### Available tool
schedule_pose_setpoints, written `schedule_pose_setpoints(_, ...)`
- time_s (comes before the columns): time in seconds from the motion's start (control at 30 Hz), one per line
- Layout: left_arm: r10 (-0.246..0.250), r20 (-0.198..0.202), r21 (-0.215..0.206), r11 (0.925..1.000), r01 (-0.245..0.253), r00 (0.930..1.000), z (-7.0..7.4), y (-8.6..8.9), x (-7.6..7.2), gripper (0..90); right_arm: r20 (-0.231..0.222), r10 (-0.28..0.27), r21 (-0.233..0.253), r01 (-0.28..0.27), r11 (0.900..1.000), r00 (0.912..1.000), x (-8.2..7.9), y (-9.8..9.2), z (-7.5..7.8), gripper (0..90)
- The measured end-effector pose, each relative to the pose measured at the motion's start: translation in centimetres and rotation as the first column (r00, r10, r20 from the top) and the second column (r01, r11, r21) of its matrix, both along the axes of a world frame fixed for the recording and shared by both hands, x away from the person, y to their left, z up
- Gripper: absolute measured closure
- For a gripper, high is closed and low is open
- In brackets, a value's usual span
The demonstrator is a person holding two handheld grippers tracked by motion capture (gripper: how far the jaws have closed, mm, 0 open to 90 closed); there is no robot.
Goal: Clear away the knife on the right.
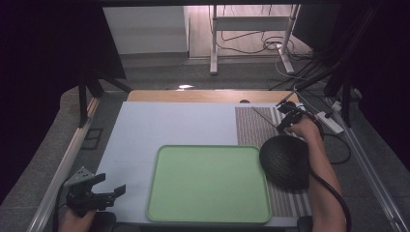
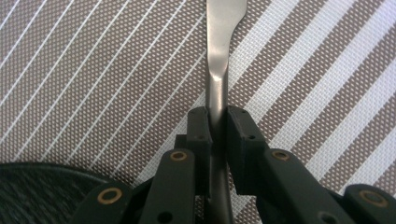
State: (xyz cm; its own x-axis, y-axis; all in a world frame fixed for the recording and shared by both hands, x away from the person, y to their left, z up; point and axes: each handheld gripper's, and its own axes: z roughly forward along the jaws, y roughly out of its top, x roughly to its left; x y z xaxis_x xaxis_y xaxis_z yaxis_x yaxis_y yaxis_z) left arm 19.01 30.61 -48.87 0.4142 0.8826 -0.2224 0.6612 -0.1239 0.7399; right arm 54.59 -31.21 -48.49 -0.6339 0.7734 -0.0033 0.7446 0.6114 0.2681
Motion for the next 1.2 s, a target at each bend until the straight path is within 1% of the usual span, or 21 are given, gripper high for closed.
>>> schedule_pose_setpoints(0.03,0.000,0.000,-0.001,1.0000,0.000,1.0000,0.0,0.0,0.0,4.6,-0.002,0.015,-0.001,-0.015,1.000,0.9999,0.1,0.0,0.0,80.1)
schedule_pose_setpoints(0.13,0.001,-0.003,-0.005,1.0000,-0.001,1.0000,0.0,0.0,0.0,4.6,0.002,0.026,0.000,-0.026,1.000,0.9997,0.0,0.0,0.0,80.2)
schedule_pose_setpoints(0.23,0.001,-0.003,-0.006,1.0000,-0.001,1.0000,0.0,0.1,0.1,4.7,0.030,0.032,0.009,-0.032,0.999,0.9990,-0.1,-0.2,0.1,80.2)
schedule_pose_setpoints(0.33,0.002,-0.003,-0.004,1.0000,-0.002,1.0000,0.0,0.0,0.0,4.8,0.060,0.023,0.033,-0.025,0.999,0.9979,-0.2,-0.5,0.5,80.2)
schedule_pose_setpoints(0.43,0.002,-0.004,-0.003,1.0000,-0.002,1.0000,0.0,0.0,0.1,4.9,0.087,0.010,0.046,-0.014,0.999,0.9962,-0.3,-0.8,1.2,80.2)
schedule_pose_setpoints(0.47,0.002,-0.004,-0.003,1.0000,-0.002,1.0000,0.0,0.0,0.1,4.9,0.089,0.004,0.059,-0.009,0.998,0.9960,-0.3,-0.9,1.4,80.2)
schedule_pose_setpoints(0.53,0.002,-0.004,-0.003,1.0000,-0.002,1.0000,0.0,0.0,0.1,4.9,0.116,0.007,0.064,-0.015,0.998,0.9932,-0.4,-1.1,2.1,80.2)
schedule_pose_setpoints(0.6,0.002,-0.004,-0.002,1.0000,-0.002,1.0000,0.0,0.0,0.1,4.9,0.122,0.002,0.075,-0.012,0.997,0.9926,-0.5,-1.2,2.7,80.2)
schedule_pose_setpoints(0.63,0.002,-0.004,-0.001,1.0000,-0.002,1.0000,0.0,0.0,0.0,4.9,0.129,0.003,0.072,-0.012,0.997,0.9916,-0.6,-1.3,2.9,80.2)
schedule_pose_setpoints(0.77,0.002,-0.004,-0.002,1.0000,-0.002,1.0000,0.0,0.0,0.1,4.9,0.131,0.003,0.079,-0.013,0.997,0.9914,-1.2,-1.2,3.9,80.2)
schedule_pose_setpoints(0.83,0.002,-0.005,-0.002,1.0000,-0.002,1.0000,0.0,0.0,0.1,4.9,0.133,0.002,0.092,-0.015,0.996,0.9911,-1.7,-1.1,4.4,80.1)
schedule_pose_setpoints(0.87,0.001,-0.004,0.000,1.0000,-0.001,1.0000,0.0,0.0,0.1,4.9,0.134,0.003,0.117,-0.019,0.993,0.9909,-2.3,-0.9,4.8,80.2)
schedule_pose_setpoints(0.9,0.001,-0.005,0.002,1.0000,-0.001,1.0000,0.0,0.0,0.1,4.9,0.133,0.007,0.125,-0.024,0.992,0.9911,-2.6,-0.7,4.9,80.2)
schedule_pose_setpoints(0.93,0.001,-0.005,0.002,1.0000,-0.001,1.0000,0.0,0.0,0.1,4.9,0.133,0.007,0.125,-0.024,0.992,0.9911,-2.6,-0.7,4.9,80.2)
schedule_pose_setpoints(0.97,0.000,-0.005,0.003,1.0000,0.000,1.0000,0.0,0.0,0.1,5.0,0.129,0.018,0.130,-0.035,0.991,0.9915,-3.4,-0.3,5.2,80.1)
schedule_pose_setpoints(1.0,0.000,-0.005,0.003,1.0000,0.000,1.0000,0.0,0.0,0.1,5.0,0.129,0.018,0.130,-0.035,0.991,0.9915,-3.4,-0.3,5.2,80.1)
schedule_pose_setpoints(1.1,0.000,-0.005,0.004,1.0000,0.000,1.0000,0.0,0.0,0.1,5.0,0.129,0.033,0.131,-0.050,0.990,0.9911,-4.8,0.5,5.4,80.1)
schedule_pose_setpoints(1.17,0.000,-0.005,0.004,1.0000,0.000,1.0000,0.0,-0.1,0.1,5.0,0.129,0.042,0.143,-0.061,0.988,0.9908,-5.8,0.9,5.5,80.1)
schedule_pose_setpoints(1.2,0.000,-0.005,0.004,1.0000,0.000,1.0000,0.0,-0.1,0.1,5.0,0.127,0.052,0.152,-0.071,0.986,0.9906,-6.9,1.4,5.4,80.1)
